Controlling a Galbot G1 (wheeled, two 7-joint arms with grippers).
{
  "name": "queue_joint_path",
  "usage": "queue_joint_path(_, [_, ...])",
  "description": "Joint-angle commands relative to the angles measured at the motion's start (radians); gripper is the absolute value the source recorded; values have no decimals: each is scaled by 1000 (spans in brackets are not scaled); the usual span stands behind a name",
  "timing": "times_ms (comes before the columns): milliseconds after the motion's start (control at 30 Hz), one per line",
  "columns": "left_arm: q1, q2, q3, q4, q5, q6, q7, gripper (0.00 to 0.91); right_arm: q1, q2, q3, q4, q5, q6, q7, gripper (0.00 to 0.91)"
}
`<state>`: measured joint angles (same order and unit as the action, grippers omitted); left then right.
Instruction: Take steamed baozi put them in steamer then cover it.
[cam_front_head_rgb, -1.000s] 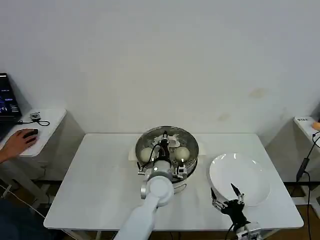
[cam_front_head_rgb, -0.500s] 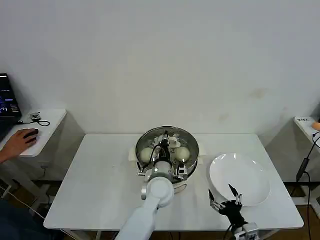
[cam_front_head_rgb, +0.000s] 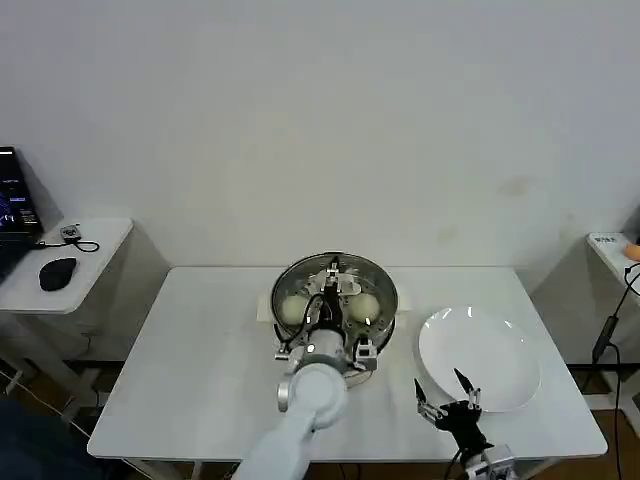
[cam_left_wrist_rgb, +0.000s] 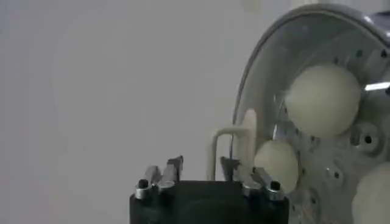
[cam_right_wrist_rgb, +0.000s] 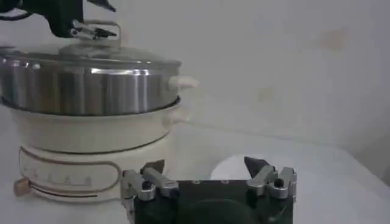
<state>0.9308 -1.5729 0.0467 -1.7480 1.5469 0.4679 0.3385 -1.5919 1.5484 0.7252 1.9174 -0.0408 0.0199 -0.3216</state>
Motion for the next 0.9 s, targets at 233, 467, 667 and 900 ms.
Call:
queue_joint_path(233, [128,113,4,-235,-78,-4,8,907,-2,1,-5,-4,-5,1,2,907])
queue_joint_path(467, [242,221,-48,-467,-259,-50,-62,907,-7,-3,-9,-7,-6,1,4,907])
queue_joint_path(667, [499,319,-235,-676,-668,-77,-258,907,-30,-28,-13,3,10,6,10,907])
queue_joint_path(900, [718,267,-603,-629,-1553,-315,-595,907,-59,-108,-14,19,98,28,37,907])
